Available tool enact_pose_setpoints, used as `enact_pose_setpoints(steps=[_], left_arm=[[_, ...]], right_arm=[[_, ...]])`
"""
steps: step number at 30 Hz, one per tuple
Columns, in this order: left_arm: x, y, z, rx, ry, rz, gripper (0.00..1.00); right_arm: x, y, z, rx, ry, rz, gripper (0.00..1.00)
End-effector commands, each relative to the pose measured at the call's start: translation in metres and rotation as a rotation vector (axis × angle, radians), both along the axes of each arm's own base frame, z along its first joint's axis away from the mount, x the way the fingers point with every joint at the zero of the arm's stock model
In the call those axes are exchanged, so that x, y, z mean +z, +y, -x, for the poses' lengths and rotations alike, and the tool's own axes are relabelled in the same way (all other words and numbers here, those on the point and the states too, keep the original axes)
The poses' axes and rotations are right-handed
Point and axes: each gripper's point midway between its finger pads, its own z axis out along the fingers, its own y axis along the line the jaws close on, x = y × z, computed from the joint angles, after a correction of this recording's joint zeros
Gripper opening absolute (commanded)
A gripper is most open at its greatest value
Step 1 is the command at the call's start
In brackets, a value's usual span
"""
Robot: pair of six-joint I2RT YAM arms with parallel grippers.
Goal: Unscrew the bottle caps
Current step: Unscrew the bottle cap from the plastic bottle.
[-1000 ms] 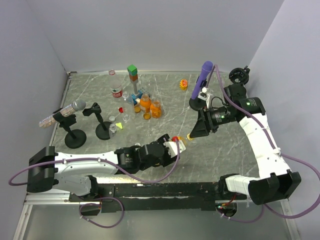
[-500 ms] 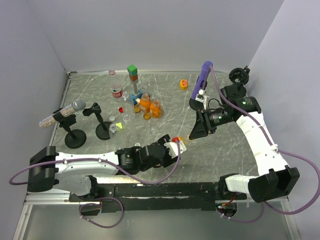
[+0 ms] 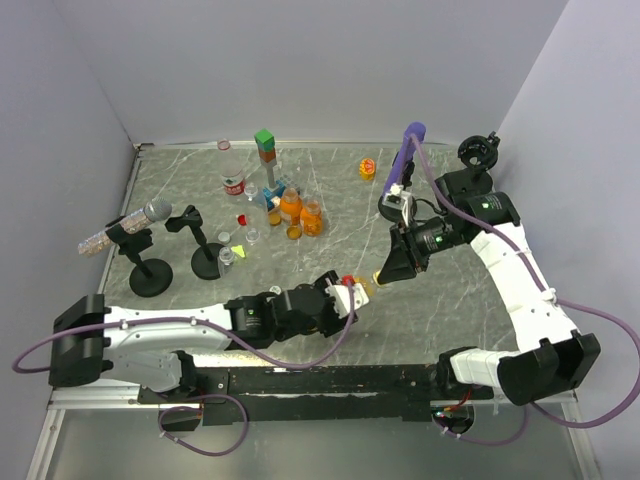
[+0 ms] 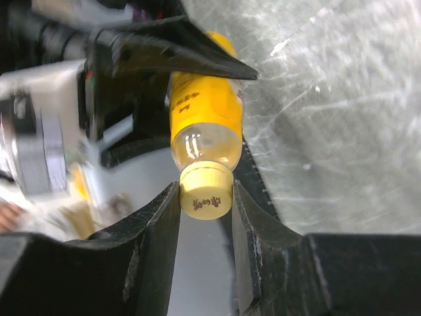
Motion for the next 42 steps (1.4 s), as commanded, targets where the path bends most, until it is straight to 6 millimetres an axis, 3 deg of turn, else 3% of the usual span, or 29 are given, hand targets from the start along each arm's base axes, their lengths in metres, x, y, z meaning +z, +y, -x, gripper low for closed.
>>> enact_pose_setpoints(steps=[1,5,9,11,15,18,21,24,29,32,36,42], left_arm=[[0.053,-0.014,0.035,-0.251,0.028,0.214,0.05],[0.057,-0.006,0.056,-0.41,0.087,0.237,0.06],[0.061,0.003,0.06,-0.46,0.11,0.232,0.05],[0.06,0.008,0.056,-0.45,0.113,0.223,0.05],[0.06,0.012,0.049,-0.419,0.094,0.212,0.05],[0.051,0.014,0.045,-0.395,0.107,0.173,0.05],[0.044,0.012,0.043,-0.383,0.117,0.145,0.05],[0.043,0.011,0.039,-0.365,0.121,0.137,0.05],[0.049,0.011,0.03,-0.306,0.107,0.167,0.05],[0.053,0.012,0.024,-0.246,0.083,0.182,0.05],[0.062,0.007,0.012,-0.138,0.025,0.211,0.05],[0.068,0.004,-0.01,0.031,-0.056,0.183,0.04]], right_arm=[[0.028,0.008,0.032,0.285,-0.281,-0.123,0.07],[0.037,0.011,0.057,0.502,-0.572,-0.187,0.07],[0.036,0.011,0.055,0.566,-0.877,-0.189,0.09],[0.034,0.012,0.054,0.569,-0.902,-0.19,0.09],[0.035,0.016,0.055,0.553,-0.814,-0.207,0.14],[0.037,0.018,0.05,0.493,-0.773,-0.204,0.25],[0.047,0.019,0.047,0.423,-0.76,-0.199,0.46],[0.059,0.017,0.041,0.344,-0.74,-0.172,0.73],[0.081,0.009,0.041,0.238,-0.687,-0.146,0.93],[0.083,0.002,0.028,0.087,-0.604,-0.145,0.99],[0.064,-0.008,0.004,-0.164,-0.36,-0.122,0.99],[0.028,-0.011,-0.004,-0.192,-0.058,-0.09,0.98]])
